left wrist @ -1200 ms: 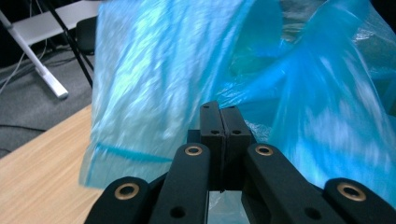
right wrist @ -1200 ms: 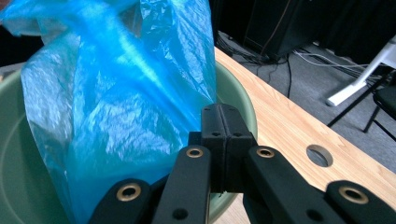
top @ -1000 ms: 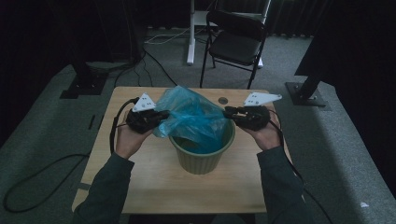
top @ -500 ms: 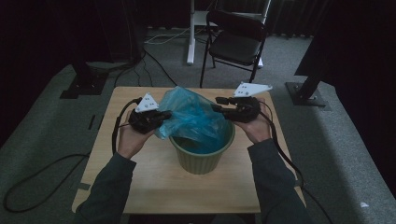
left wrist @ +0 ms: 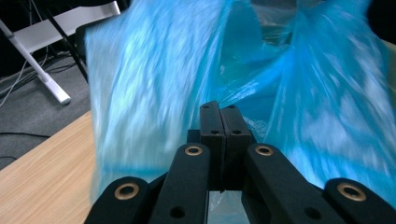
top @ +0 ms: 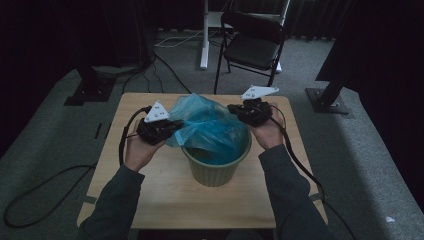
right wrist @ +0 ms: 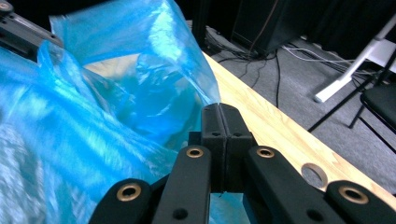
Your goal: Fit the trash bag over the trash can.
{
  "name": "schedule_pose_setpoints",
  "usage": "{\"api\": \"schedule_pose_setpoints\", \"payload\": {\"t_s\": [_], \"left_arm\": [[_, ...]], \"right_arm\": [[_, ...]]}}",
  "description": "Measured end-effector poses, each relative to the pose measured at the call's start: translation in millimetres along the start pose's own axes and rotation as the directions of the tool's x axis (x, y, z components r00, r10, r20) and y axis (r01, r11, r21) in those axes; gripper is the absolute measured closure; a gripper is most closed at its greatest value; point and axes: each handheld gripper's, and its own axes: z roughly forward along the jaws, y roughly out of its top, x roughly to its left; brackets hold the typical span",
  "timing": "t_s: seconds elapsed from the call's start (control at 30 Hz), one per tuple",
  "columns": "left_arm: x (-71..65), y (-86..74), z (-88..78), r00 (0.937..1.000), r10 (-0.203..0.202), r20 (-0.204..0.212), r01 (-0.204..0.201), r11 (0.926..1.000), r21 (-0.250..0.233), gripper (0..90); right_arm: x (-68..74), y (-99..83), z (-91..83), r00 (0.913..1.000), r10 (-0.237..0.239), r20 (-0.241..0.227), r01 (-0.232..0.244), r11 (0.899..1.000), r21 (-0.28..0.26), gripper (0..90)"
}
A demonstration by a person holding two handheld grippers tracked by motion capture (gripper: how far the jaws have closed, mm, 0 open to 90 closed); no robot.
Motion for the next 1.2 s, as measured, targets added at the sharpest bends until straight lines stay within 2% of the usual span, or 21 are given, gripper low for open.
{"api": "schedule_pose_setpoints", "payload": {"t_s": [0.07,0.17,0.2,0.33,0.57,0.83,0.93,1.0,1.2], "left_arm": [[1.2,-2.3,-1.8,1.0000,-0.003,-0.005,0.003,1.0000,0.003,89.4],[4.0,-6.9,-4.1,0.9999,-0.009,-0.012,0.009,0.9999,0.011,89.4],[4.8,-8.4,-4.8,0.9998,-0.014,-0.013,0.014,0.9998,0.015,89.4],[7.5,-13.5,-5.3,0.9995,-0.024,-0.021,0.024,0.9995,0.022,89.4],[6.7,-16.4,-3.7,0.9997,-0.026,-0.006,0.026,0.9992,0.030,88.4],[8.9,-11.6,-15.6,0.9991,-0.041,-0.005,0.041,0.9983,-0.042,73.7],[11.0,-10.8,-22.2,0.9984,-0.056,0.011,0.057,0.9955,-0.076,71.2],[13.0,-11.0,-26.2,0.9973,-0.063,0.038,0.066,0.9938,-0.090,70.3],[19.4,-9.6,-25.9,0.9954,-0.093,0.022,0.095,0.9921,-0.083,68.8]], "right_arm": [[-5.4,-7.3,-4.0,0.9994,0.017,0.029,-0.017,1.000,0.011,89.9],[-9.9,-13.5,-7.8,0.9988,0.029,0.040,-0.030,1.000,0.009,89.9],[-14.2,-19.7,-11.9,0.9977,0.047,0.049,-0.047,0.999,0.006,89.9],[-19.2,-27.6,-16.5,0.9961,0.065,0.060,-0.066,0.998,0.007,89.9],[-25.2,-41.3,-21.8,0.9937,0.092,0.064,-0.093,0.996,0.007,89.9],[-22.1,-41.8,-21.2,0.9959,0.075,0.050,-0.075,0.997,-0.007,89.9],[-21.6,-41.6,-20.9,0.9958,0.072,0.057,-0.071,0.997,-0.006,89.9],[-21.9,-41.8,-20.9,0.9957,0.072,0.059,-0.072,0.997,-0.006,89.9],[-22.1,-43.1,-20.7,0.9959,0.072,0.055,-0.071,0.997,-0.008,89.9]]}}
